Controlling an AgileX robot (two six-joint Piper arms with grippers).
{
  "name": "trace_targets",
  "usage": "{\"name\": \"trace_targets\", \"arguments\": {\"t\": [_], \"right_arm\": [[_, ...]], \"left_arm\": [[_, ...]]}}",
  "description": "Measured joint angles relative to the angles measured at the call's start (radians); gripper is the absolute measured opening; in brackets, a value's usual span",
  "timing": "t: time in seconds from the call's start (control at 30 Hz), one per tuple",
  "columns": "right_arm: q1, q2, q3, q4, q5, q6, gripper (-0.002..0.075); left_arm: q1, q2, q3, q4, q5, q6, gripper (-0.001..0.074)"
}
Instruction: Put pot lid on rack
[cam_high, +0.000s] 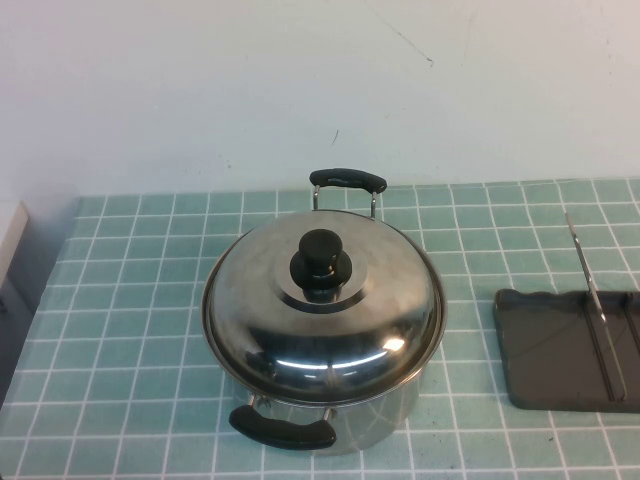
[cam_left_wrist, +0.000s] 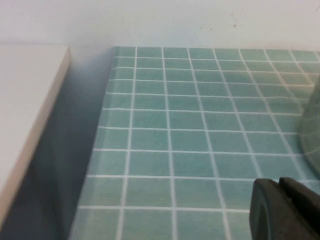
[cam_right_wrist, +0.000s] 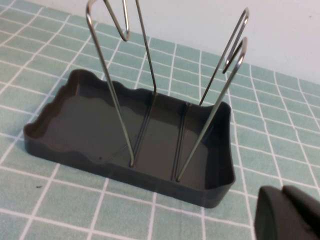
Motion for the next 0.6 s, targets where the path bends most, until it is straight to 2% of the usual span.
{"name": "trace_targets", "arguments": {"t": [0.17, 0.3, 0.5, 0.6], "right_arm": [[0.0, 0.0, 0.0, 0.0, 0.0, 0.0, -0.0001], [0.0, 0.0, 0.0, 0.0, 0.0, 0.0, -0.0001], [0.0, 0.0, 0.0, 0.0, 0.0, 0.0, -0.0001], [0.0, 0.0, 0.0, 0.0, 0.0, 0.0, -0.0001]], "left_arm": [[0.0, 0.0, 0.002, -0.336, -0.04, -0.098, -0.0004], [0.0, 0.0, 0.002, -0.612, -0.171, -0.113, -0.0004], [0.0, 0.0, 0.002, -0.689, -0.297, -0.113, -0.0004], [0.0, 0.0, -0.011, -0.674, -0.258, -0.088, -0.0004]]}}
